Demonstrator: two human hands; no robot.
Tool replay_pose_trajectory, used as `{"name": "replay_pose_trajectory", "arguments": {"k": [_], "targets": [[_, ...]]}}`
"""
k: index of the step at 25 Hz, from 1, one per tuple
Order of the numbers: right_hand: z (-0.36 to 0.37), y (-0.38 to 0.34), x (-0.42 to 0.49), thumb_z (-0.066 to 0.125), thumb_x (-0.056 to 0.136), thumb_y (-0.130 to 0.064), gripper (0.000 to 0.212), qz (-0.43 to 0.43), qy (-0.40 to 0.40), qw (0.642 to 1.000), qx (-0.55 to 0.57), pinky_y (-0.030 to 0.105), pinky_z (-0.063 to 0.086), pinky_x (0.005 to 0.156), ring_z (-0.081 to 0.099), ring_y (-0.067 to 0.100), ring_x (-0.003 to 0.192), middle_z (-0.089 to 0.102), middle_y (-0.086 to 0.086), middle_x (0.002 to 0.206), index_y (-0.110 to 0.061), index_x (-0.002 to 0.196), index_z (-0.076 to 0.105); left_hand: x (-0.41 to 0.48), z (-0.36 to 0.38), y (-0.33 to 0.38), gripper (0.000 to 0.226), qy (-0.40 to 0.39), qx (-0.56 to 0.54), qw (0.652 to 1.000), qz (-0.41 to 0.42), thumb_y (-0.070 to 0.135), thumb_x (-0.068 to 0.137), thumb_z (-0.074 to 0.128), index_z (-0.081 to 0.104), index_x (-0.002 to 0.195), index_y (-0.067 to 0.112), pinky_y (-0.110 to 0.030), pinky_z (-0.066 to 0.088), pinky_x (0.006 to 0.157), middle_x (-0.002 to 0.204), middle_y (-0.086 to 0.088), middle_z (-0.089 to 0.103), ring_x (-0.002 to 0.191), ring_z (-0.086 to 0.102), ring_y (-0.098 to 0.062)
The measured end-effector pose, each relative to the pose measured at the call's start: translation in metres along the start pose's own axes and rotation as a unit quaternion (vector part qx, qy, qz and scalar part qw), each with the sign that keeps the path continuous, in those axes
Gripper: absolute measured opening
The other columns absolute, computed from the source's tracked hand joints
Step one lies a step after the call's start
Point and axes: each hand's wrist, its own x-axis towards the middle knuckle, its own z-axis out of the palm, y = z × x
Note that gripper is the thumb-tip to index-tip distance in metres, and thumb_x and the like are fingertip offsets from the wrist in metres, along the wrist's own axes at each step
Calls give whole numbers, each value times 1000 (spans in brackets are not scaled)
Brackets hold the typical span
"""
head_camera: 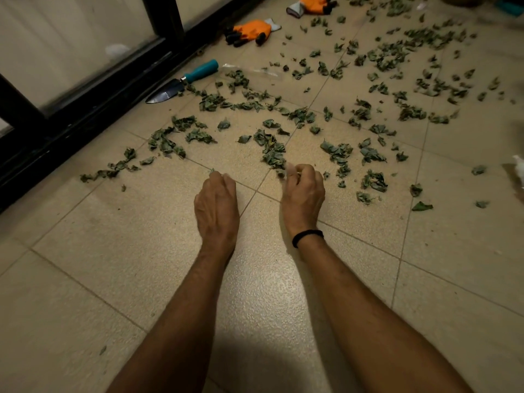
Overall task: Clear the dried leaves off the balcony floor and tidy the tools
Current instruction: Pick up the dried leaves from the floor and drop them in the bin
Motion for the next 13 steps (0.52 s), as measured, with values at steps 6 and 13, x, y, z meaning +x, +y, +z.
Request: {"name": "replay_pose_trajectory", "arguments": {"k": [6, 13], "targets": [[14, 4, 6, 57, 98, -38, 29, -91, -39, 980, -173, 23, 35, 66, 51, 17, 83, 57, 7, 98, -10, 105, 59, -6, -2, 3, 21, -25, -30, 999, 6, 18, 108, 31, 46, 123, 18, -41, 48, 75, 99, -5, 58, 85, 54, -21], [10, -1, 1, 47, 98, -19, 10, -20, 23, 1000, -4, 20, 27, 57, 37, 8, 66, 47, 3, 90, -12, 98, 41, 26, 33, 39, 30, -94, -1, 990, 104, 32, 109, 29, 48, 125, 15, -42, 50, 72, 107, -9, 55, 84, 55, -25]]}}
